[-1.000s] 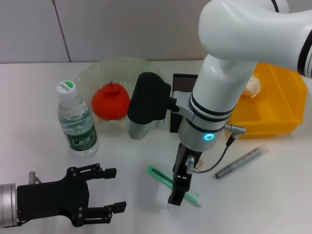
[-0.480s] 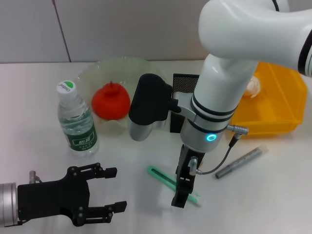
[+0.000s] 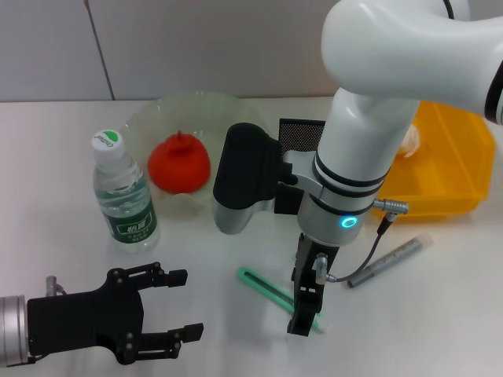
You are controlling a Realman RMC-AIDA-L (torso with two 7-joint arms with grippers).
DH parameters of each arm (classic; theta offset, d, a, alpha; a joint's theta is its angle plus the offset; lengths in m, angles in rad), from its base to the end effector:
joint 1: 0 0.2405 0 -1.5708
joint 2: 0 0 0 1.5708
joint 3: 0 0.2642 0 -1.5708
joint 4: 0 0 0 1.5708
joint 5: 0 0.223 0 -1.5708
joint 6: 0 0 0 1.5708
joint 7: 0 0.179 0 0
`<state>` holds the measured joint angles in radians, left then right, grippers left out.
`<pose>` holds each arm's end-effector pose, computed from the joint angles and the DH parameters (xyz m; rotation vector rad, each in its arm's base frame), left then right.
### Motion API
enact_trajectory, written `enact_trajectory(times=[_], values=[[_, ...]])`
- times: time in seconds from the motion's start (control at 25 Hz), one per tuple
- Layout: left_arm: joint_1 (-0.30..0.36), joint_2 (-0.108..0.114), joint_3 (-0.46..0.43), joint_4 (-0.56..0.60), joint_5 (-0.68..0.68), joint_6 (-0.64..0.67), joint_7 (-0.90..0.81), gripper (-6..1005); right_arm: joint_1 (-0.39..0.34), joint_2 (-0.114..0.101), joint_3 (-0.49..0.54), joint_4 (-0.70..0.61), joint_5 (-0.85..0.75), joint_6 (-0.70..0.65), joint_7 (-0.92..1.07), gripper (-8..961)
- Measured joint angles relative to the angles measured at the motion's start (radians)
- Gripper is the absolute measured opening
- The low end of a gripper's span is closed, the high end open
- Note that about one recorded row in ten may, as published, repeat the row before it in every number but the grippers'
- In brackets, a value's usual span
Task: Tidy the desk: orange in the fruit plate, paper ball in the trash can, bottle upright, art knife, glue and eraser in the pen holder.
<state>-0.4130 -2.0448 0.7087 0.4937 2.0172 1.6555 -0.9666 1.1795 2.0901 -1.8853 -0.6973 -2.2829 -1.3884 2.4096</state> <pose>-0.3031 0.2880 -0.0527 -2.8245 -0.3381 -0.7085 0.1198 0.3714 -0.1548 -2.9546 0.2693 -1.0233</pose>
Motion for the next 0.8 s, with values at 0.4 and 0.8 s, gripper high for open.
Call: enact_trajectory(times=[0.4,0.8], values=[[0.002,-0.002,-0.002,-0.001,0.0,0.0,0.001,798,0.0,0.002,-0.004,0.004,0.003,0.0,-0.009,796],[0.0,-0.002,-0.002,-0.001,0.0,0.003,0.002,798,-0.01,0.002,-0.005,0.01,0.005,0.006,-0.009,571]])
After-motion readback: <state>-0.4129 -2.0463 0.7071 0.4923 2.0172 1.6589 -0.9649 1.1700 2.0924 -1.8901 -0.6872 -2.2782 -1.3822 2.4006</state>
